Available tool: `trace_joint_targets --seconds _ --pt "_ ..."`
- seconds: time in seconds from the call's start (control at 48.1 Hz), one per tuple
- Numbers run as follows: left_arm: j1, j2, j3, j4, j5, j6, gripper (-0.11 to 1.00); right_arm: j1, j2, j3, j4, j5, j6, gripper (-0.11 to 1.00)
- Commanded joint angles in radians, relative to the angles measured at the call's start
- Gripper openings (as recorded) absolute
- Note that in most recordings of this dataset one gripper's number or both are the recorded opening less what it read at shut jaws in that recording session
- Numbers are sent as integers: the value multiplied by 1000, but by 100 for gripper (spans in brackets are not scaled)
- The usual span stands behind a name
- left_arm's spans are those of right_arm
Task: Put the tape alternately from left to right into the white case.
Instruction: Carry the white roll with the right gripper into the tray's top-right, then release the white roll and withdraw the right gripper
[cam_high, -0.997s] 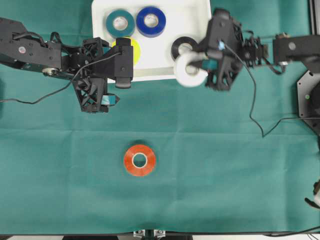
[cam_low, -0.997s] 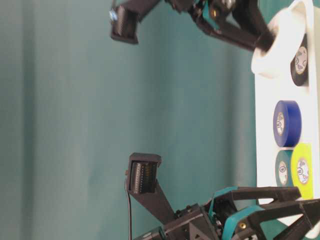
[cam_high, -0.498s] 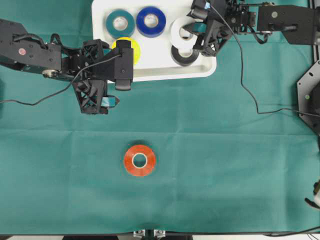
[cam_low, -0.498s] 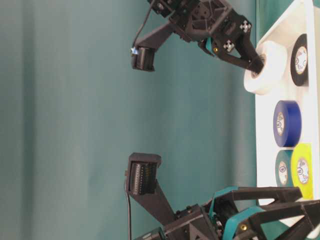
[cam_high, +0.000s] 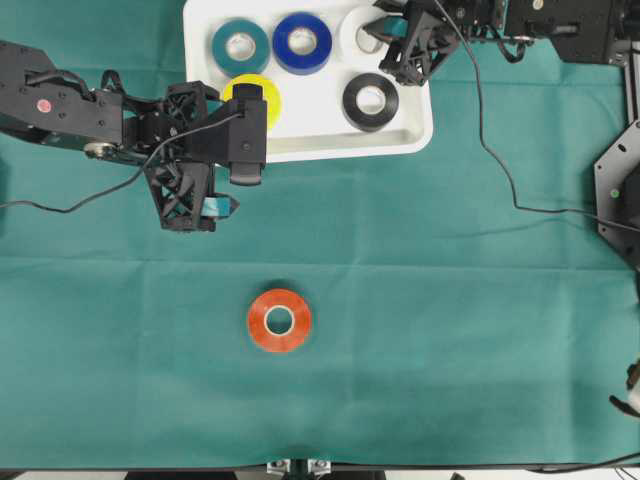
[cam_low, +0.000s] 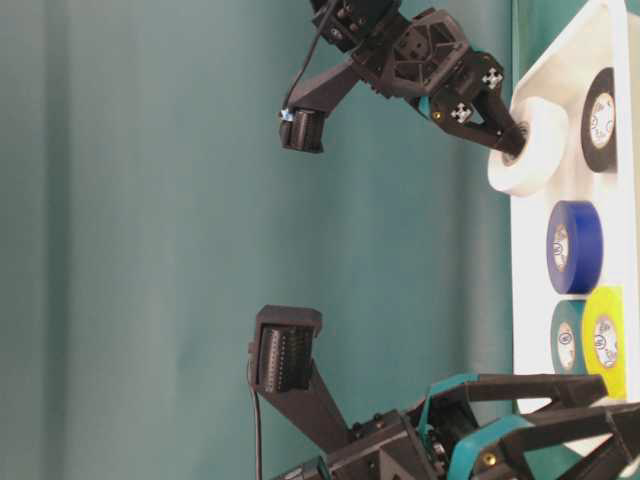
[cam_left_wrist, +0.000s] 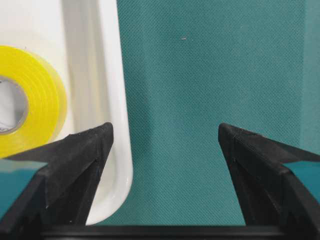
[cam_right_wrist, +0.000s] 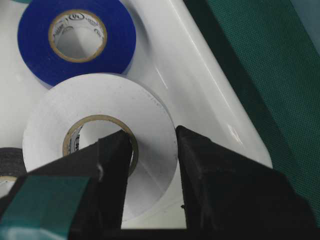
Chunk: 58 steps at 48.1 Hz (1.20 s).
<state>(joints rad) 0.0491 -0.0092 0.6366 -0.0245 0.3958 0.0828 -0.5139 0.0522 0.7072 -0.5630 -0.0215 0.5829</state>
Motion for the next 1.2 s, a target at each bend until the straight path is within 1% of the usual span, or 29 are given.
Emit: trace_joint_targets --seconds 0.0,0.104,0.415,0.436,0.457,0.602,0.644,0.665,0.768,1.184 --pt "-3 -26 -12 0 -6 -2 77 -2 -11 -23 -11 -11 -5 28" --pt "-3 -26 -12 0 -6 -2 77 -2 -11 -23 -23 -8 -5 28" --pt "-3 -26 -12 -2 -6 -2 77 -2 -11 -25 -23 8 2 29" --pt "-3 -26 -12 -2 -6 -2 77 -2 -11 -23 -23 12 0 30" --pt "-3 -26 -12 0 -6 -2 77 -2 -11 -25 -23 15 0 34" --pt "-3 -26 -11 0 -6 -2 77 -2 -11 -23 -25 31 -3 77" --pt "-2 -26 -11 -2 -6 0 77 -2 -11 -23 -23 31 -3 87" --pt "-2 -26 -11 0 -6 -2 77 -2 -11 -23 -23 31 -3 88" --pt "-3 -26 -11 0 -6 0 77 -2 -11 -21 -25 29 -3 83" --pt "-3 -26 -11 0 -6 0 77 -2 -12 -20 -25 26 0 83"
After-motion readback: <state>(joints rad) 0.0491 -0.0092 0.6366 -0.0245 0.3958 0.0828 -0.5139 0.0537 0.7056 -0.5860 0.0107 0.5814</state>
